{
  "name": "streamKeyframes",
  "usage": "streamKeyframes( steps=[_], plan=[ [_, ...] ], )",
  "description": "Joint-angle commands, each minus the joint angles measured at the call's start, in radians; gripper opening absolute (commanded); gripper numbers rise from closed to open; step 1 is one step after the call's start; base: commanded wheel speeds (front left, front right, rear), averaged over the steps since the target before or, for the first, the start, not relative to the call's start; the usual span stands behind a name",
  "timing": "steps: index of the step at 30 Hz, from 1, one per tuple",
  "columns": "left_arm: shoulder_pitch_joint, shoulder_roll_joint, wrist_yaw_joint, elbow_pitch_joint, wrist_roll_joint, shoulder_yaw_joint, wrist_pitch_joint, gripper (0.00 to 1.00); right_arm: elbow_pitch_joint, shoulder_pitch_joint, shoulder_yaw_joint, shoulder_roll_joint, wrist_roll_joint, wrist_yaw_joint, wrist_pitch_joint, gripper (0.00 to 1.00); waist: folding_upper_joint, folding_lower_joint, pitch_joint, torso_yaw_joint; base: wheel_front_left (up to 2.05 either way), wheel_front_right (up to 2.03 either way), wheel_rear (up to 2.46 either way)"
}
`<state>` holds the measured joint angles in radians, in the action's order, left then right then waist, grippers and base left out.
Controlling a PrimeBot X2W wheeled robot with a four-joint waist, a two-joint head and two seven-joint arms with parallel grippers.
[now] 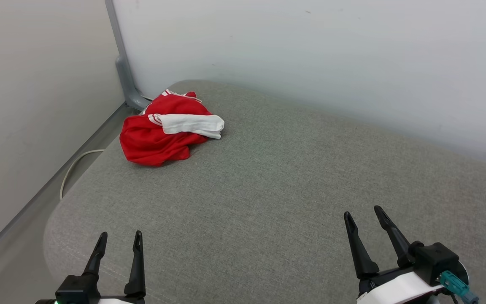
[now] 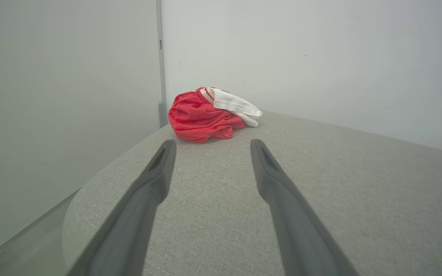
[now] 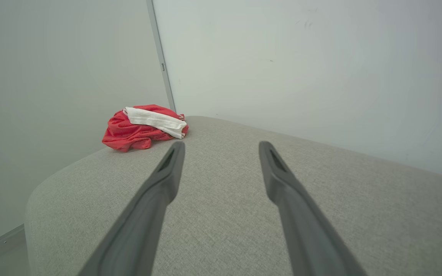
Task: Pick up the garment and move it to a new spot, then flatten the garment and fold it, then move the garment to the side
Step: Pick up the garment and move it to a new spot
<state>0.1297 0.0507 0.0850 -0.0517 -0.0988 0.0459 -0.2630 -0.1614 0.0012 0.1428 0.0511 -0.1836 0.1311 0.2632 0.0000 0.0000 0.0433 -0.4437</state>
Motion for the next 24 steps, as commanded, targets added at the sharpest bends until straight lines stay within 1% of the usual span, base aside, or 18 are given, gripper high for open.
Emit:
streamKeyframes(
  steps=[1,4,11,15,19,20,23,24],
  plan=[
    [0.003,-0.001,-0.003,0.006,-0.003,0.006,-0.003,1.0,0.006,0.009,0.0,-0.002,0.01,-0.001,0.002,1.0,0.0,0.0,-0.007,0.004,0.0,0.0,0.0],
    [-0.014,-0.001,-0.004,0.012,-0.011,0.013,-0.003,1.0,0.013,0.0,-0.005,-0.002,0.024,-0.001,0.002,1.0,0.0,0.0,-0.027,0.012,0.0,0.0,0.0],
    [-0.071,-0.001,0.02,-0.012,-0.031,0.031,-0.003,1.0,0.037,-0.036,-0.012,-0.002,0.071,-0.001,0.002,1.0,0.0,0.0,-0.113,0.052,0.0,0.0,0.0],
    [-0.148,0.017,0.037,-0.035,-0.063,0.06,-0.003,1.0,0.052,-0.062,-0.027,-0.001,0.101,-0.001,0.002,1.0,0.0,0.0,-0.177,0.083,0.0,0.0,0.0],
    [-0.246,0.107,0.044,-0.093,-0.072,0.032,-0.003,1.0,0.067,-0.093,-0.038,-0.001,0.12,-0.001,0.002,1.0,0.0,0.0,-0.243,0.119,0.0,0.0,0.0],
    [-0.279,0.138,0.045,-0.126,-0.093,0.009,-0.003,1.0,0.073,-0.103,-0.038,-0.001,0.128,-0.001,0.002,1.0,0.0,0.0,-0.261,0.128,0.0,0.0,0.0],
    [-0.395,0.259,0.044,-0.22,-0.142,-0.062,0.007,1.0,0.09,-0.129,-0.045,-0.001,0.147,-0.001,0.002,1.0,0.0,0.0,-0.322,0.154,0.0,0.0,0.0],
    [-0.395,0.259,0.044,-0.22,-0.142,-0.062,0.007,1.0,0.09,-0.129,-0.045,-0.001,0.147,-0.001,0.002,1.0,0.0,0.0,-0.322,0.154,0.0,0.0,0.0]
  ],
)
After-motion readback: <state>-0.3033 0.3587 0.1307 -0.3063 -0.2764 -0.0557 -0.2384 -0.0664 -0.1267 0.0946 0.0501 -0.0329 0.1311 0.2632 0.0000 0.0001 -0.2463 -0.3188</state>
